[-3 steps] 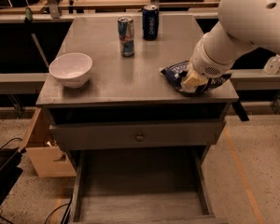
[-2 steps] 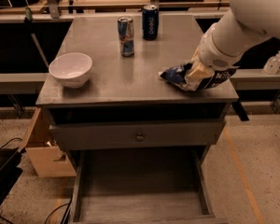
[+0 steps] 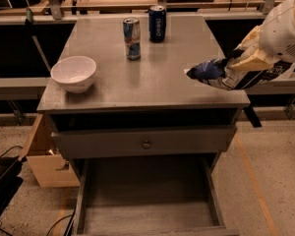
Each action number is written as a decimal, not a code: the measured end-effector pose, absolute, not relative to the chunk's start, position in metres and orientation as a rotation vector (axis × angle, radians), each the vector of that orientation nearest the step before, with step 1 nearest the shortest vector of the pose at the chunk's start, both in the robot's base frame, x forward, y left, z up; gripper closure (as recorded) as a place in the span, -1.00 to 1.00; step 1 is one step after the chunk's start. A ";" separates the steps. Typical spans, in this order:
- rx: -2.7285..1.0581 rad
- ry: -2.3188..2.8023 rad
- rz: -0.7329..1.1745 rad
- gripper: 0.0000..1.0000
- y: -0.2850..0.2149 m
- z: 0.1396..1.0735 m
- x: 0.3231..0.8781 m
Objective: Place blue chip bag into middle drawer
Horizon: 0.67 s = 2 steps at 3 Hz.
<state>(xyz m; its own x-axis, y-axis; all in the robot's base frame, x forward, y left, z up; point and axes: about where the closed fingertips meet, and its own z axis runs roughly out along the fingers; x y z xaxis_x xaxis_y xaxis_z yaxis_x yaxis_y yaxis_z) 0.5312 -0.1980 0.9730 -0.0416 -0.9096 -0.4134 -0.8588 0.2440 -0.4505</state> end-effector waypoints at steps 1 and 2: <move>-1.573 1.848 0.034 1.00 -0.209 0.981 0.482; -1.546 1.807 0.204 1.00 -0.201 0.981 0.427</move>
Offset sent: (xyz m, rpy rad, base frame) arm -0.1759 0.0092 0.0074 0.4273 0.1481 0.1509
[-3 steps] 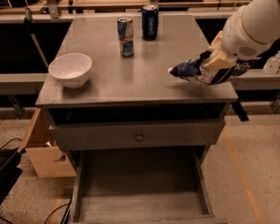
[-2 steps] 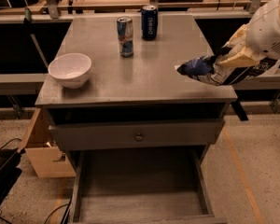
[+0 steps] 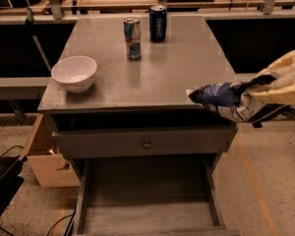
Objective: Place blue chip bag into middle drawer
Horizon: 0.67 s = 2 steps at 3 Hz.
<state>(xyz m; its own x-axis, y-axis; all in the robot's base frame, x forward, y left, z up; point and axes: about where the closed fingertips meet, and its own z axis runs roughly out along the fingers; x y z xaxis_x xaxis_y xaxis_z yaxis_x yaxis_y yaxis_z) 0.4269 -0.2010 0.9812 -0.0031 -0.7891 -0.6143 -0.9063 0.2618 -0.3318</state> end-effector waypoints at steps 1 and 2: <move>-1.510 1.736 0.438 1.00 -0.173 0.964 0.387; -1.510 1.736 0.438 1.00 -0.173 0.964 0.387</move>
Offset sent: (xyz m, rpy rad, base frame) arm -0.0340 0.0194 -0.0179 0.1254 0.0605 0.0643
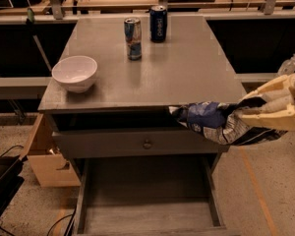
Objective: Place blue chip bag into middle drawer
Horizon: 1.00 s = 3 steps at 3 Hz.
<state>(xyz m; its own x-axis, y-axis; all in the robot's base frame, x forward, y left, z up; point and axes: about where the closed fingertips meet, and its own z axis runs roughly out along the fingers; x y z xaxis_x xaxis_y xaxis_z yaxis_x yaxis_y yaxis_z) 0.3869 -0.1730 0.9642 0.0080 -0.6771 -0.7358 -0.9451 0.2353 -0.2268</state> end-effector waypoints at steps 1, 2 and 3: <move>-1.520 1.780 0.438 1.00 -0.162 0.933 0.383; -1.503 1.818 0.428 1.00 -0.136 0.874 0.378; -1.461 1.879 0.493 1.00 -0.110 0.793 0.369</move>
Offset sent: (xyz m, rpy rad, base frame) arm -0.0358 0.0740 -0.2380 -0.0388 0.1982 -0.0884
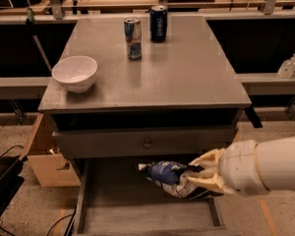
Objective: Place blue chip bag into middle drawer
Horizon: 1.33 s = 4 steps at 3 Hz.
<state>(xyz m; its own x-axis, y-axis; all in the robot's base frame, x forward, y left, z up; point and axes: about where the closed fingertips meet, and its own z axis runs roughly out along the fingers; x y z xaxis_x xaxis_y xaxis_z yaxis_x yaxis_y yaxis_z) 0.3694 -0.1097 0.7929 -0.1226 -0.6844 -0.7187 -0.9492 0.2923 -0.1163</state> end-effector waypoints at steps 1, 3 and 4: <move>-1.401 1.925 0.586 1.00 -0.089 0.724 0.354; -1.314 1.943 0.716 1.00 -0.056 0.646 0.327; -1.300 1.943 0.757 1.00 -0.044 0.622 0.332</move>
Offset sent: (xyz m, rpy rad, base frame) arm -0.0492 0.0598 -0.1652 0.1689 0.1597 -0.0636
